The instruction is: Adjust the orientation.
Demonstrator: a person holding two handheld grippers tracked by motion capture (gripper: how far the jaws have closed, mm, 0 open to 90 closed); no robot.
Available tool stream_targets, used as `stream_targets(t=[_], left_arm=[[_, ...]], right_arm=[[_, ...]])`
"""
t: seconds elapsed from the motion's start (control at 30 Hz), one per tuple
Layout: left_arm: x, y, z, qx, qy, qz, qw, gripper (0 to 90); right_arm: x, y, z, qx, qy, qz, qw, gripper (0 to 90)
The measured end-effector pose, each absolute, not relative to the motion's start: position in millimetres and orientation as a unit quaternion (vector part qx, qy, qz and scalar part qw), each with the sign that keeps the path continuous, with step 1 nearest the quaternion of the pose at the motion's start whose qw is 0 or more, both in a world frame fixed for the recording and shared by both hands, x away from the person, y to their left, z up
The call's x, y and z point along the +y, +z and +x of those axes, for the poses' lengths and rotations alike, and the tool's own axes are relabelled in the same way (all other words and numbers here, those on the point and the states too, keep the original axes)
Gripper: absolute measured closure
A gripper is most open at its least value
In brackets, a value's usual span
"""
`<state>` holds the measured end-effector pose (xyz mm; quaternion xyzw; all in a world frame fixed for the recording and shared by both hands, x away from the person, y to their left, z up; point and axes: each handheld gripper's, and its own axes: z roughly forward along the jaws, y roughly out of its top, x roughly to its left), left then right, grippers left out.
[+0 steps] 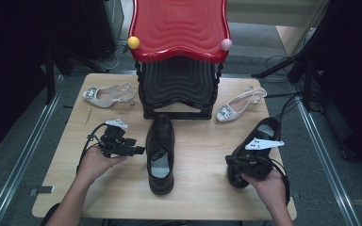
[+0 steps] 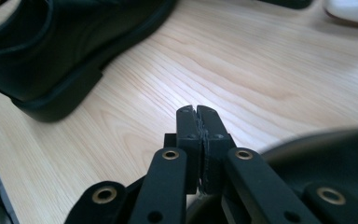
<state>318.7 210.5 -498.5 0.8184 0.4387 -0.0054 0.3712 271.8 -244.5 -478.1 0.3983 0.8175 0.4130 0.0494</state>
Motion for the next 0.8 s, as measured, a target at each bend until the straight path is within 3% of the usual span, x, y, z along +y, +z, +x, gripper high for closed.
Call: stream_targets(t=[0.8], left_arm=[[212,-499,322,0.439,-0.003,0.813,0.381,38.6]], right_arm=[[-311,-488,238,0.809,0.377,0.444,0.074,90.0]])
